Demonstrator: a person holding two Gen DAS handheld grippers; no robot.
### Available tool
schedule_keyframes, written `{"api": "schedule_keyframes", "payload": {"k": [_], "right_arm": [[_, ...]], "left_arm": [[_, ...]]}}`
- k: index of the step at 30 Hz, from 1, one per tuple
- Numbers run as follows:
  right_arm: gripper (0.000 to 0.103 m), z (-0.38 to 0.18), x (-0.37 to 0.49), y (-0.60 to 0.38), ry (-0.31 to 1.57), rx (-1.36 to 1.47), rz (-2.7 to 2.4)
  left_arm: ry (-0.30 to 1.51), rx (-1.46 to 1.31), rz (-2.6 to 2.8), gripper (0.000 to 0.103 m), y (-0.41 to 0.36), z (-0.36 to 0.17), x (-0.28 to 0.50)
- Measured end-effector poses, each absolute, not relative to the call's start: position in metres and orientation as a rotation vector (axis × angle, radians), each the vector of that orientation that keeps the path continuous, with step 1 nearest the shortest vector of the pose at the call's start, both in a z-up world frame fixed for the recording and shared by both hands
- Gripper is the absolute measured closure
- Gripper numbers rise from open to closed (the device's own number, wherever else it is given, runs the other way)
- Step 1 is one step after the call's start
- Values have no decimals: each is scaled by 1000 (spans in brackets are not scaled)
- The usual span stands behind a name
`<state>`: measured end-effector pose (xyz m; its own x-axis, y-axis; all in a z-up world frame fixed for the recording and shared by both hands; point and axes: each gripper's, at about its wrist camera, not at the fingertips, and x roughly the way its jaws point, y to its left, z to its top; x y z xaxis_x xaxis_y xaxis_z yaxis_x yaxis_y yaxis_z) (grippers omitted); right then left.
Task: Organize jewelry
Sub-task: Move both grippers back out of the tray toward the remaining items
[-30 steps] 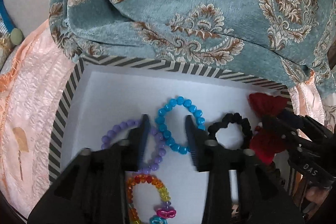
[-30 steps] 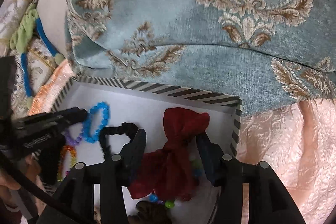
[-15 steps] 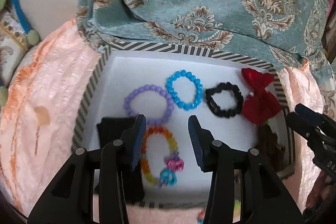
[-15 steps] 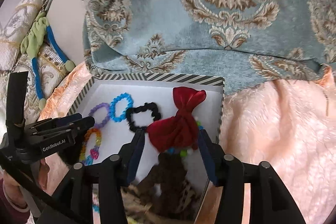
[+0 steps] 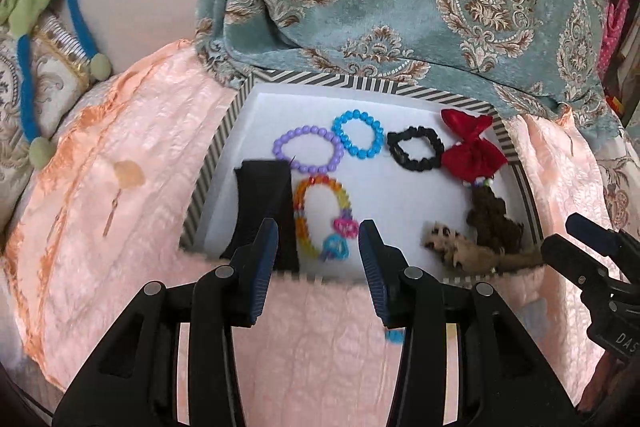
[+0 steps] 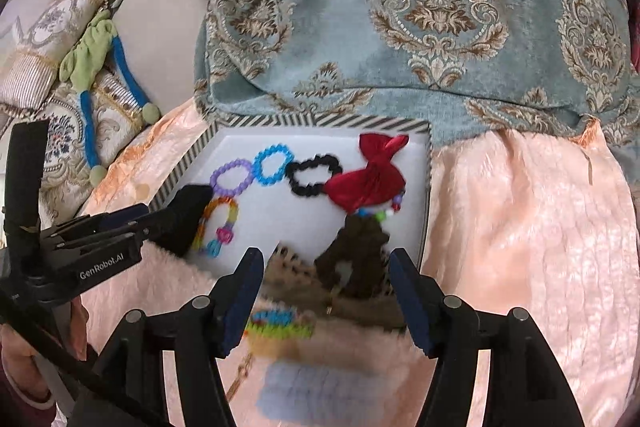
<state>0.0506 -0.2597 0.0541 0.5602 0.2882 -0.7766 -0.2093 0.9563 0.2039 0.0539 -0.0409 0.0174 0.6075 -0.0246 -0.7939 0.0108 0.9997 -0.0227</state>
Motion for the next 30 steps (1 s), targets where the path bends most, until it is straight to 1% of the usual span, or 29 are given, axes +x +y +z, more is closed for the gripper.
{"api": "schedule_keyframes", "payload": {"k": [12, 20, 24, 27, 29, 30], "right_arm": [[40, 62, 0, -255, 920, 78, 309], [39, 64, -24, -263, 921, 89, 311], [35, 62, -34, -270, 927, 92, 303], [35, 59, -41, -274, 937, 86, 297], [35, 55, -45, -277, 946, 81, 291], [35, 53, -46, -279, 952, 83, 289]], "left_arm": [[863, 25, -11, 62, -45, 26, 2], [868, 15, -19, 62, -45, 25, -16], [873, 13, -25, 61, -45, 24, -22], [887, -4, -38, 61, -43, 23, -25], [899, -23, -51, 57, -40, 21, -27], [910, -42, -65, 53, -38, 20, -27]]}}
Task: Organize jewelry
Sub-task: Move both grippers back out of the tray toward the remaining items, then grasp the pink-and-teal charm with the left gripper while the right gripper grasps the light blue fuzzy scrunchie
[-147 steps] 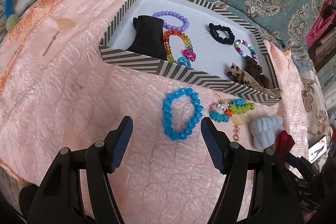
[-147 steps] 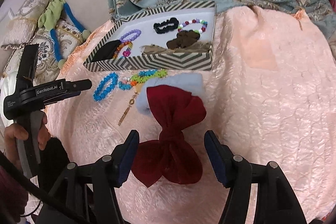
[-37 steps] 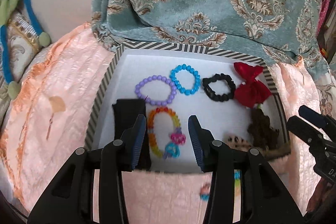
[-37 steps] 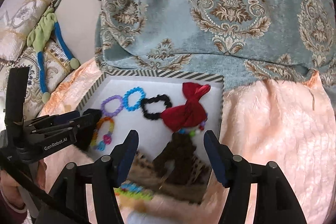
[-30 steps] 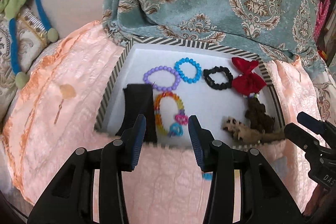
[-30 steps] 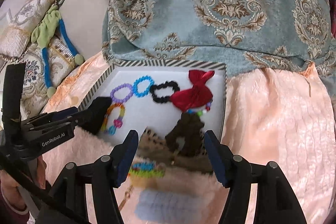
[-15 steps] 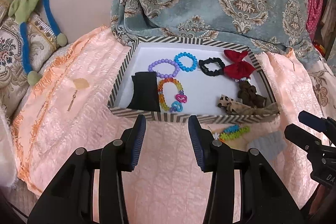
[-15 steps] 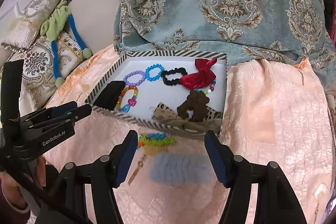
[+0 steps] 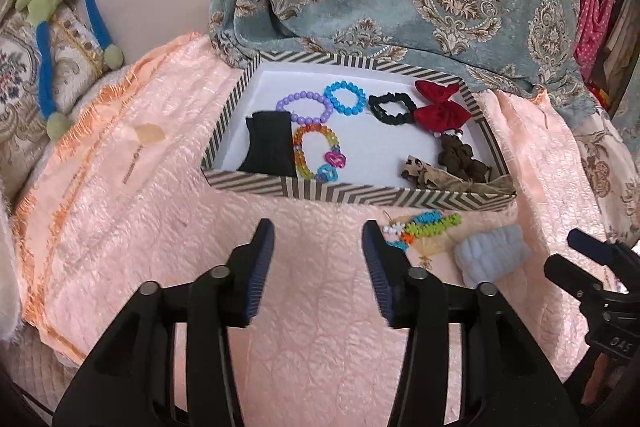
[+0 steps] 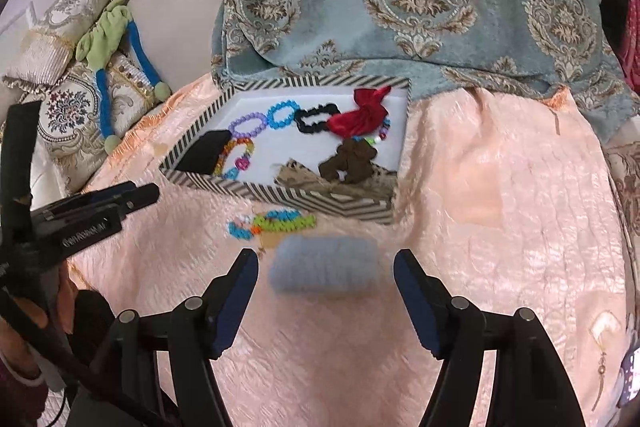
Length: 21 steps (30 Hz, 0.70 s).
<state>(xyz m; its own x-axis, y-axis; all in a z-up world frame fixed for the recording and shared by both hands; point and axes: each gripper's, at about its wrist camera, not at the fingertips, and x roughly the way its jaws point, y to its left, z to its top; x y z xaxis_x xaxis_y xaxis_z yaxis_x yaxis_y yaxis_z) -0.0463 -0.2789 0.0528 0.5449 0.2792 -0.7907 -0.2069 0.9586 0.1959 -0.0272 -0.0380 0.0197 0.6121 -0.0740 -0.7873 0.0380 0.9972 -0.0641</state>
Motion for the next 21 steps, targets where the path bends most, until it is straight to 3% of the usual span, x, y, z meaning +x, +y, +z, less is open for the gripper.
{"api": "schedule_keyframes", "payload": {"k": [21], "right_arm": [[35, -10, -10, -298, 1069, 317, 309]], "left_arm": [[1091, -150, -168, 47, -48, -33, 4]]}}
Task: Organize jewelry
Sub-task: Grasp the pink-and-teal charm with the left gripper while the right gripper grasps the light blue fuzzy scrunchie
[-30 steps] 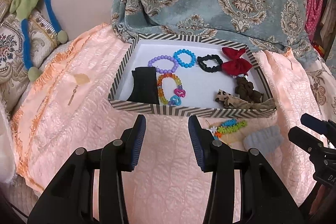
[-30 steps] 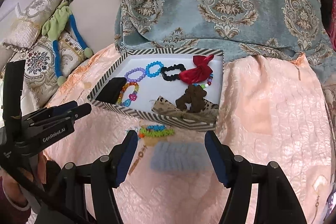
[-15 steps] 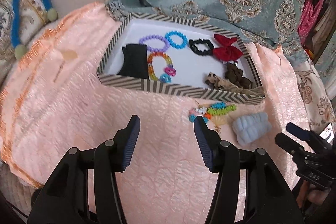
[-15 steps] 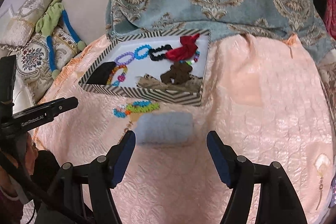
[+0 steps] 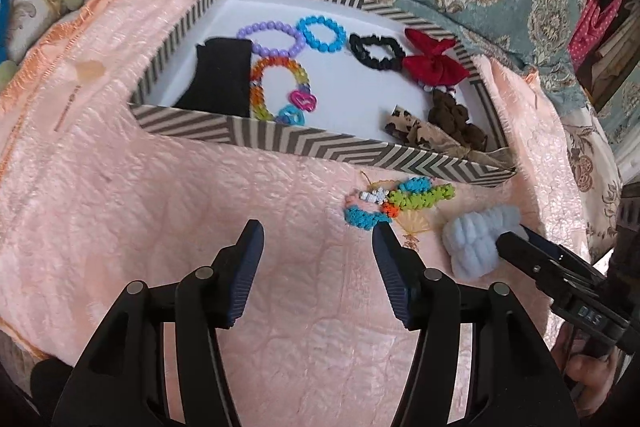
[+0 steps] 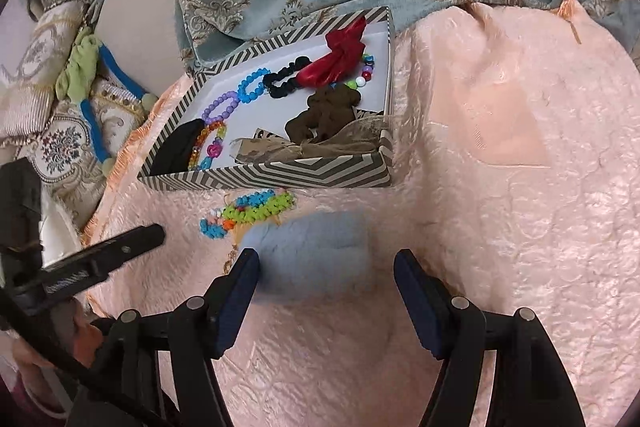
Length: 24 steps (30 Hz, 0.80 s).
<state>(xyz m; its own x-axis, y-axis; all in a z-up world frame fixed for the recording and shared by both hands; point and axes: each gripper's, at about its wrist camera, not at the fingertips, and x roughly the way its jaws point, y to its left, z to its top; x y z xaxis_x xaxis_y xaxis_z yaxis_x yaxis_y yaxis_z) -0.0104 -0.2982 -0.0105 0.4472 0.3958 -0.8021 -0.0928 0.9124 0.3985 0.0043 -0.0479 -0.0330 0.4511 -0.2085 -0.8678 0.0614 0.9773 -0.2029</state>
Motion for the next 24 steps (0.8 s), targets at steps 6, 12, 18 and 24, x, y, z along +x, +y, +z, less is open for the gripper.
{"api": "schedule_keyframes", "payload": {"k": [6, 12, 18, 24], "right_arm": [[42, -8, -10, -295, 1043, 278, 325], [55, -10, -9, -291, 1034, 261, 349], [57, -11, -11, -294, 1036, 271, 356], [57, -12, -12, -296, 1035, 281, 362]], "left_arm": [[1108, -148, -186, 47, -58, -45, 15], [1120, -137, -198, 47, -64, -53, 22], [1120, -141, -215, 45, -67, -57, 29], [1115, -106, -246, 44, -78, -59, 35]]}}
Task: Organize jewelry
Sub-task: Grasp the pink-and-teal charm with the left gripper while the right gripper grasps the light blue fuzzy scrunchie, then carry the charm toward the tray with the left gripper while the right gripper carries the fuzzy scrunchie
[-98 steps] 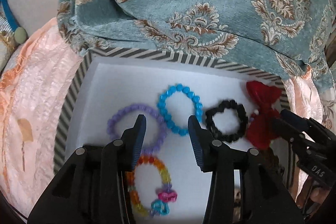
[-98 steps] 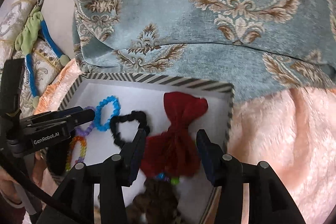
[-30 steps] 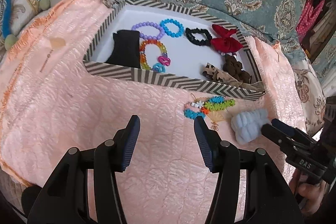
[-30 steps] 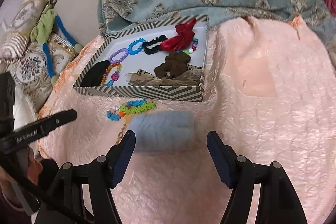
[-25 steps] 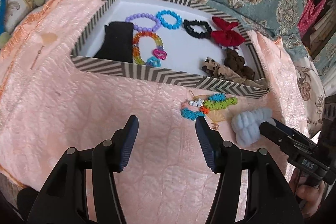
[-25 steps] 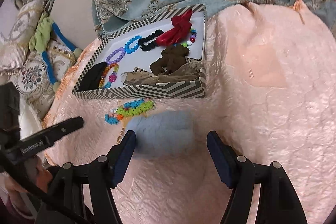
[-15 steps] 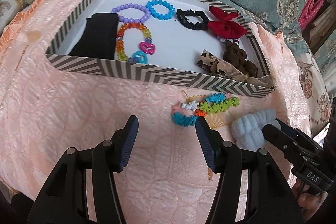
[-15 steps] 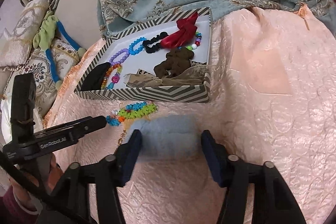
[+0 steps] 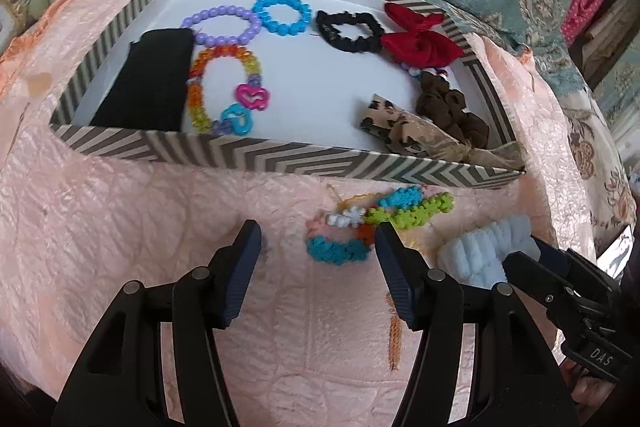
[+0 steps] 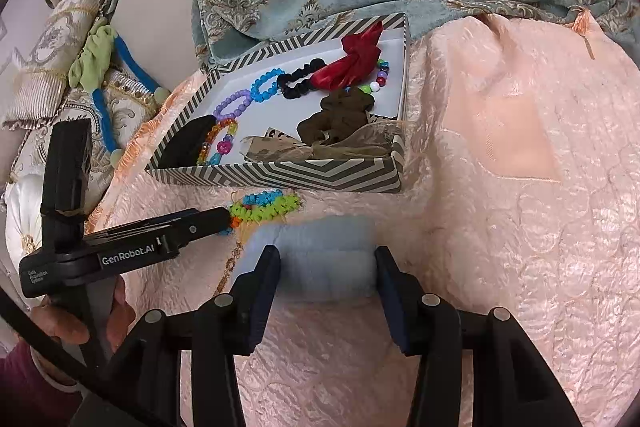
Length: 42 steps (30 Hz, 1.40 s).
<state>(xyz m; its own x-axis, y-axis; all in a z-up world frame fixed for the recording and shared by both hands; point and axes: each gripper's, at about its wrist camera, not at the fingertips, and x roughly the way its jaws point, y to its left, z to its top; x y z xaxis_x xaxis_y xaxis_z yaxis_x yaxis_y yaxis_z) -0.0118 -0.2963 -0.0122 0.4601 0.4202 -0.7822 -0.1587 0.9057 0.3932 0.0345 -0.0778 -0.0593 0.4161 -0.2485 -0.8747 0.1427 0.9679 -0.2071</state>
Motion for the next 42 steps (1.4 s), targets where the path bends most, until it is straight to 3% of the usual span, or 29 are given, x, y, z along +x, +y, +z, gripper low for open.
{"api": "schedule_keyframes", "payload": {"k": [5, 6, 8, 9, 10, 15, 42], "right_arm": [[57, -13, -12, -299, 1034, 299, 373], [57, -13, -12, -298, 1033, 297, 375], [59, -13, -14, -298, 1029, 295, 379], [63, -12, -14, -298, 1026, 294, 381], [69, -11, -15, -299, 1021, 292, 382], [81, -3, -19, -302, 1002, 289, 389], [84, 69, -32, -291, 874, 258, 439]], "left_arm": [[1099, -81, -257, 48, -85, -62, 36], [1098, -84, -270, 64, -85, -63, 36], [1094, -73, -273, 74, -86, -62, 36], [1090, -70, -279, 86, -86, -62, 35], [1095, -72, -293, 90, -86, -62, 34], [1098, -121, -313, 91, -77, -56, 28], [896, -123, -279, 91, -35, 43, -5]]}}
